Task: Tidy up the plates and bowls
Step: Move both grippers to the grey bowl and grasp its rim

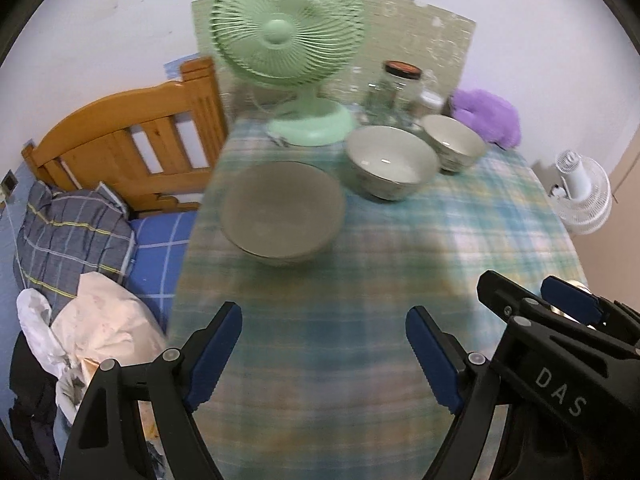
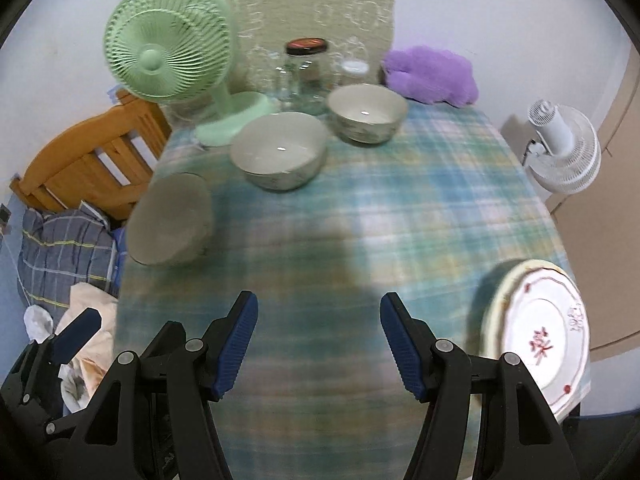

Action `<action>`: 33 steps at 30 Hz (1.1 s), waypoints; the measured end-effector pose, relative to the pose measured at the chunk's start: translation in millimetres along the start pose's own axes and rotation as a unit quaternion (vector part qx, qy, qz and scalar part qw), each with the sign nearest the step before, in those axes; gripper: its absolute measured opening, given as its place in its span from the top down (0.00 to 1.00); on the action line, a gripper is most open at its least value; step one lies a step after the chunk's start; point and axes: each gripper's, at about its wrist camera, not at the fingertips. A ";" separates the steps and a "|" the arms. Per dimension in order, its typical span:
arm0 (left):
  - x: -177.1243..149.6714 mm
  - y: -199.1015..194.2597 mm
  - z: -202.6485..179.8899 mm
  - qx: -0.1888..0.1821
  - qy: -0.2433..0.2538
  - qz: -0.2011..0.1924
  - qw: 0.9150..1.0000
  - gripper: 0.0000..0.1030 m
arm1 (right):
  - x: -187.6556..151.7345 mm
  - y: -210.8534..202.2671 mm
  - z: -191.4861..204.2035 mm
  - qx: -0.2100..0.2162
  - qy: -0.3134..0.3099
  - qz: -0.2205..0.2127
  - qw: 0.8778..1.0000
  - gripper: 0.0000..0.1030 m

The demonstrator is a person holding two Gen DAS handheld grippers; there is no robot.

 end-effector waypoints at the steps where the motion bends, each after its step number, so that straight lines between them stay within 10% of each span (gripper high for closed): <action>1: 4.3 2.8 8.8 0.002 -0.007 -0.001 1.000 0.17 | 2.4 1.4 6.0 0.000 0.000 -0.001 1.000 0.35; 19: 68.7 93.2 75.7 0.057 -0.046 -0.028 0.997 0.30 | 69.2 89.8 87.2 0.022 -0.003 -0.046 0.999 0.35; 33: 83.2 146.7 70.9 0.031 -0.003 0.016 0.999 0.70 | 85.5 153.7 102.7 0.032 -0.013 0.002 0.999 0.73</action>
Point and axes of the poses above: each gripper's, at about its wrist camera, not at the fingertips, and y roughly the way its jaws point, z to its left, x to its top, and after that the axes turned 3 degrees about z, right-handed
